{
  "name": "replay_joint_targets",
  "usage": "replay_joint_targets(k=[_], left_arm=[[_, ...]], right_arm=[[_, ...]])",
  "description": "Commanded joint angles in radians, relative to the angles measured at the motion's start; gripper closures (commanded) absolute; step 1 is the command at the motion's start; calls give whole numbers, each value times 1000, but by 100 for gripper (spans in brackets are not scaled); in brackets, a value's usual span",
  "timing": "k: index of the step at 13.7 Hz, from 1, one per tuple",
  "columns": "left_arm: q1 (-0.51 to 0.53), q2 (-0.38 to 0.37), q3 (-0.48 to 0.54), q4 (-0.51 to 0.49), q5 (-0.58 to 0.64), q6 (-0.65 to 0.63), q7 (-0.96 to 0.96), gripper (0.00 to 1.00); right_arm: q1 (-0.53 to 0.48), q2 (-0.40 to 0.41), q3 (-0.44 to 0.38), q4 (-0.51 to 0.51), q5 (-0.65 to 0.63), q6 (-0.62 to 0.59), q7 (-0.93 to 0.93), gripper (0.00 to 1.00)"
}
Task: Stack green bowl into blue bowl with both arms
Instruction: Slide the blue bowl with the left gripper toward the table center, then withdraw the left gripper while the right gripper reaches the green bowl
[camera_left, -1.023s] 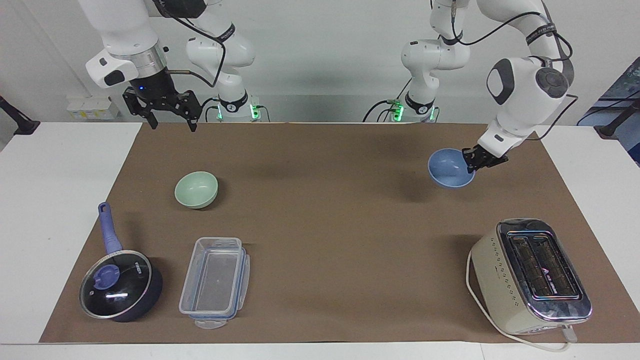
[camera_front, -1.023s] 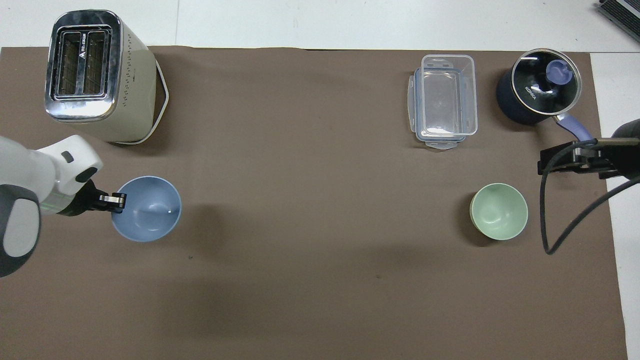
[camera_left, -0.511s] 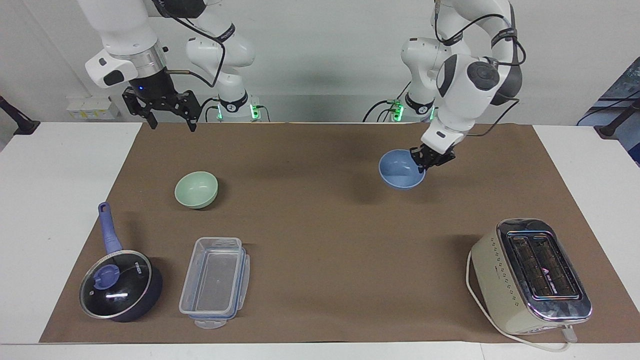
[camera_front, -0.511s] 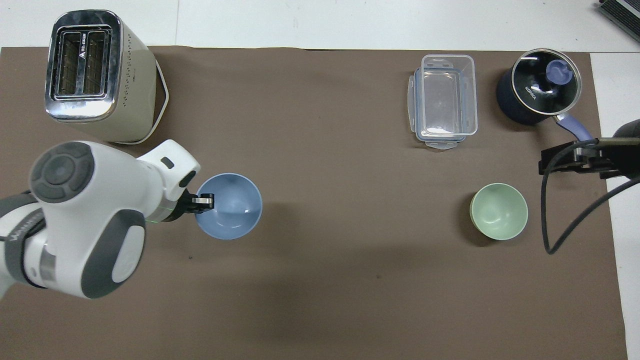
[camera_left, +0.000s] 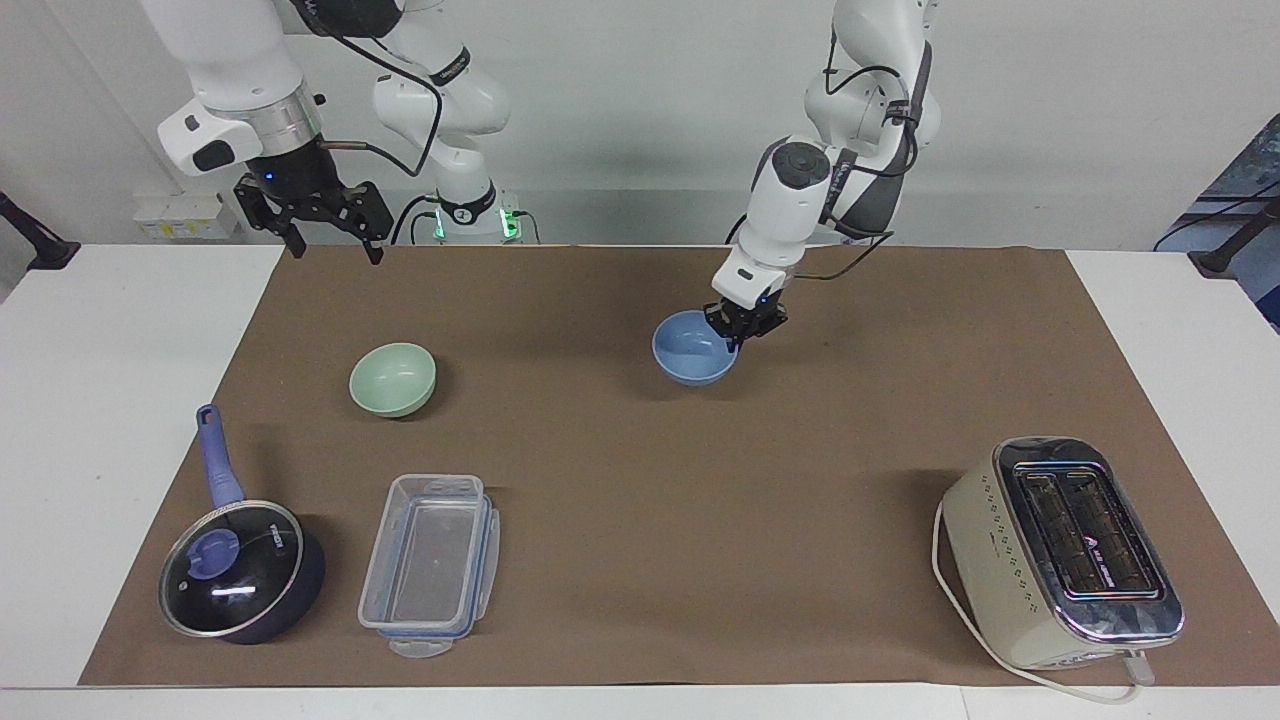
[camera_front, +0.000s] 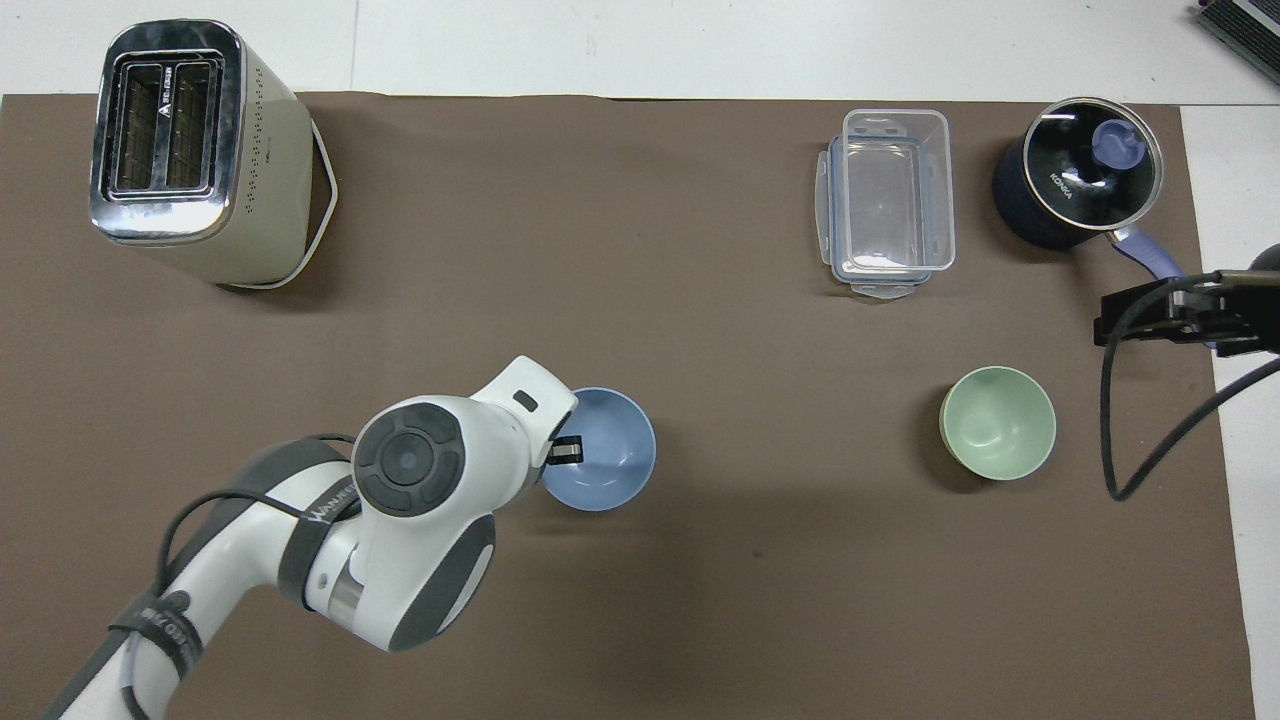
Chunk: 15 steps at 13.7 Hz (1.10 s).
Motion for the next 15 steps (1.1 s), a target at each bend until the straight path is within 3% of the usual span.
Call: replay_joint_targets(k=[1, 2, 3, 5, 9, 15], left_arm=[[-78, 8, 20, -85, -8, 148, -74, 100], [-83, 8, 20, -93, -8, 157, -94, 99], [-80, 12, 21, -81, -8, 153, -96, 4], [-70, 11, 24, -60, -8, 142, -90, 0], [48, 8, 28, 65, -5, -34, 14, 0], [291, -4, 26, 204, -2, -230, 313, 0]], right_arm=[[-21, -15, 5, -23, 17, 31, -35, 0], [-21, -14, 7, -25, 17, 51, -38, 0], [-21, -15, 5, -29, 17, 62, -38, 0], [-25, -14, 5, -35, 17, 65, -50, 0], [-64, -14, 5, -124, 19, 160, -142, 0], [-153, 15, 7, -371, 26, 416, -277, 0]])
